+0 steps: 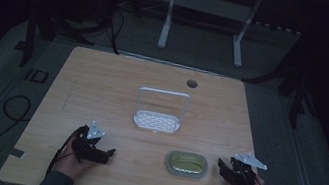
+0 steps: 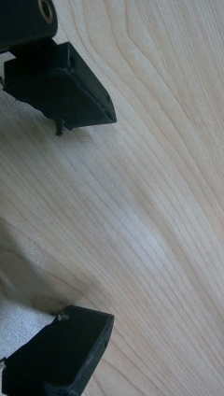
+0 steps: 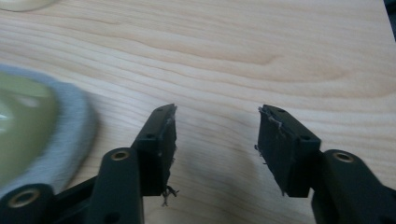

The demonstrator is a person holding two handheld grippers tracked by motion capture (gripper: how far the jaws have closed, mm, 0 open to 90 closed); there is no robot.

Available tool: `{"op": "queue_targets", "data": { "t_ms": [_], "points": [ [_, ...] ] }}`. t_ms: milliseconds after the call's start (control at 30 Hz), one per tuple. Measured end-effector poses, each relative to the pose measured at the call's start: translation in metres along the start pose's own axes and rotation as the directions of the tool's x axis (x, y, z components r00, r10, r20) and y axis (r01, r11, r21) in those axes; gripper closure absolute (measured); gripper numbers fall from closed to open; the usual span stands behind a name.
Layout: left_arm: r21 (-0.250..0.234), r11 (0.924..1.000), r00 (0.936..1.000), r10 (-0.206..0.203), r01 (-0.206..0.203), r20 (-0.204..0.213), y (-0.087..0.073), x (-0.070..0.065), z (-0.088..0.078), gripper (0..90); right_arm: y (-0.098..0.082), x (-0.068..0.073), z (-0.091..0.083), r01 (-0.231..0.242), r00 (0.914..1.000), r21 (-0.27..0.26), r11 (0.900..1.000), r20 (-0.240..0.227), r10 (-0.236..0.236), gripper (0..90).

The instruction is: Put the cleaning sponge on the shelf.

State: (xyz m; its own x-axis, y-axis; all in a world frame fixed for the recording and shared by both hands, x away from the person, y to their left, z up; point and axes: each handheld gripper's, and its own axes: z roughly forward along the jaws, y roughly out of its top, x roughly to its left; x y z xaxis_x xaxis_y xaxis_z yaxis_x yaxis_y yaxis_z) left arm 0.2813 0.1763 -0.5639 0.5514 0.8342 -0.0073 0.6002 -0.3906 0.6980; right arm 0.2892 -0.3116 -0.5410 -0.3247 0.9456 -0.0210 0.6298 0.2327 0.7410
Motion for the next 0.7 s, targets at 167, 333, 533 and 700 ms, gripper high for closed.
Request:
{"op": "queue_targets", "data": {
  "t_ms": [167, 333, 533, 700],
  "points": [
    [0.000, 1.0000, 1.0000, 0.000, 0.000, 0.000, 0.000, 0.000, 0.000, 5.8, 0.002, 0.009, -0.006, 0.078, 0.9963, 0.009, 0.997, -0.039, -0.077, 52.5],
    [0.000, 1.0000, 1.0000, 0.000, 0.000, 0.000, 0.000, 0.000, 0.000, 5.7, 0.005, 0.014, -0.013, 0.121, 0.9910, 0.006, 0.993, -0.057, -0.121, 53.0],
    [0.000, 1.0000, 1.0000, 0.000, 0.000, 0.000, 0.000, 0.000, 0.000, 5.8, 0.015, 0.022, -0.027, 0.161, 0.9818, -0.022, 0.987, -0.098, -0.162, 53.2],
    [0.000, 1.0000, 1.0000, 0.000, 0.000, 0.000, 0.000, 0.000, 0.000, 5.7, 0.020, 0.029, -0.033, 0.182, 0.9728, -0.043, 0.982, -0.138, -0.186, 52.5]
  ]
}}
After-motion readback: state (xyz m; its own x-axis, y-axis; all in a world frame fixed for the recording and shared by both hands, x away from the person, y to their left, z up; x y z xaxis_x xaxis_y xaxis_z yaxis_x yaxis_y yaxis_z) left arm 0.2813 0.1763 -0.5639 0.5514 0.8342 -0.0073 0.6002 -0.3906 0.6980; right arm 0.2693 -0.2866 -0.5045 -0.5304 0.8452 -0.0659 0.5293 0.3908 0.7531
